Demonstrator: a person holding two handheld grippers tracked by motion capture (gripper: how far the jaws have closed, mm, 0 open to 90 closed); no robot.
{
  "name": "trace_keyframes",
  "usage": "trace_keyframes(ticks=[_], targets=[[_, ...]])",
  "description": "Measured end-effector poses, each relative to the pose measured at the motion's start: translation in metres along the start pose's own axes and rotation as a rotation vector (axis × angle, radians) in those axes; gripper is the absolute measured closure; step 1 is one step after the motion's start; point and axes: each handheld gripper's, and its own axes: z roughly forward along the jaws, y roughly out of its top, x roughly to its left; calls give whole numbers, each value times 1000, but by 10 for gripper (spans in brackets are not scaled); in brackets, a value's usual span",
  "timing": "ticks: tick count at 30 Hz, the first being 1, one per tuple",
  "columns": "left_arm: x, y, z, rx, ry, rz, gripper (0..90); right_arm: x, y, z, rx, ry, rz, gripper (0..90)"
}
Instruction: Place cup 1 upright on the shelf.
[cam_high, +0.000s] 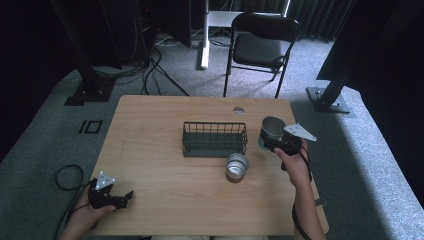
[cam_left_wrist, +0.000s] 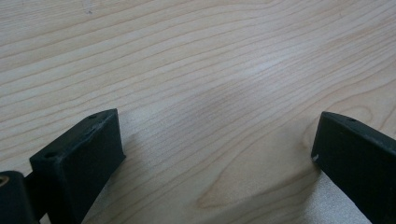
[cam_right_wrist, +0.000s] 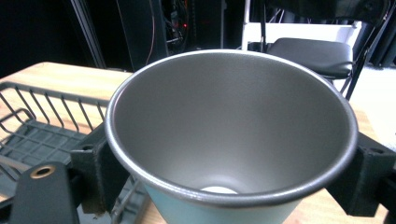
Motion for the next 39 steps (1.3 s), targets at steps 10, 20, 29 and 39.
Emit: trace_keyframes(ticks=[10, 20, 29, 39], targets=[[0, 0, 0, 0, 0, 1, 25, 12, 23, 2, -23, 20, -37, 135], [0, 0, 0, 1, 0, 1, 25, 26, 45, 5, -57, 51, -54, 135], [0, 0, 0, 1, 0, 1, 25, 46, 59, 13, -74, 95, -70, 135], [0, 0, 0, 0, 0, 1, 25, 64, 63, 22, -69, 140, -81, 135]])
